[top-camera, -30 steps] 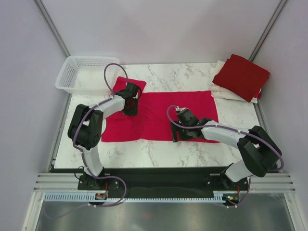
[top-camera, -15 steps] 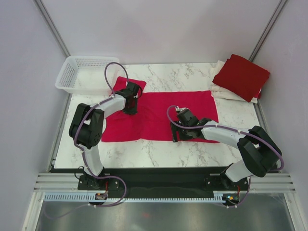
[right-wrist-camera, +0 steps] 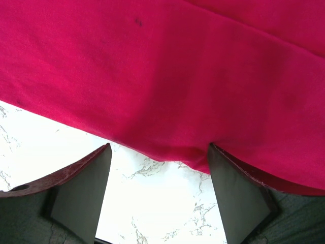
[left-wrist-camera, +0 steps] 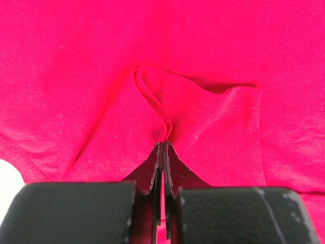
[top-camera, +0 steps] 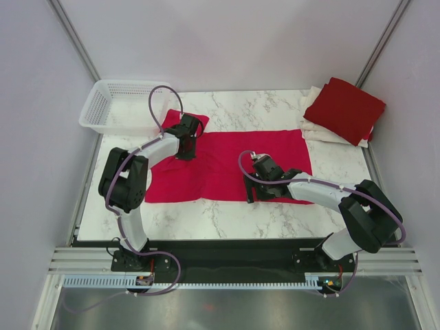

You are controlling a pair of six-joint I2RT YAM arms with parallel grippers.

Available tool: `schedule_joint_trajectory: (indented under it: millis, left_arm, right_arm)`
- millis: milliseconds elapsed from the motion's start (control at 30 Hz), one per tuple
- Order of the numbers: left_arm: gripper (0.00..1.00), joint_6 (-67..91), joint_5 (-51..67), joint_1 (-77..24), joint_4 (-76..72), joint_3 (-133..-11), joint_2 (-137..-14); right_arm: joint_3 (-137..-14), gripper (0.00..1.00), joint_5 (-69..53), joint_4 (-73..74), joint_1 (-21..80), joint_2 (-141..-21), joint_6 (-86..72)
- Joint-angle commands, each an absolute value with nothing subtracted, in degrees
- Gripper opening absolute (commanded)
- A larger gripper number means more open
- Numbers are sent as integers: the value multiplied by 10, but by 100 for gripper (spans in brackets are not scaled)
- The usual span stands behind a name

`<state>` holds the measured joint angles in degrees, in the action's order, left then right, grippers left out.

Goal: Fold and stack the t-shirts
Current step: Fold the tshirt

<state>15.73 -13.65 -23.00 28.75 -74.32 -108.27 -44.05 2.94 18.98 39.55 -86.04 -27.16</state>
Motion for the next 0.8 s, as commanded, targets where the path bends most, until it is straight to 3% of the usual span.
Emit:
schedule_joint_trajectory:
  millis: [0,433,533,567,600,667,733,767]
  left_arm:
    - [2,131,-164,-233,295,-769,-1068]
    - [2,-17,-346,-220,372,-886,-1133]
    - [7,-45,-380,-211,378,-903,-1157]
    - [10,-47,-382,-208,379,-904,-1169]
    - [28,-47,-382,-200,379,-904,-1176]
    - [40,-47,-382,-189,380,-907,-1193]
    - [70,-42,-389,-173,383,-913,-1200]
    - [77,-40,-403,-170,388,-917,-1201]
  right_arm:
    - [-417,85,32,209,396,-886,-267]
    - [-410,86,31,193,395,-887,-262]
    - [-409,86,31,189,395,-888,-261]
    - [-408,86,30,189,395,-888,-262]
    - [-408,86,30,189,395,-887,-261]
    - [-407,86,28,187,395,-886,-259]
    - [-406,86,25,188,395,-883,-259]
    - [-406,86,23,188,396,-882,-258]
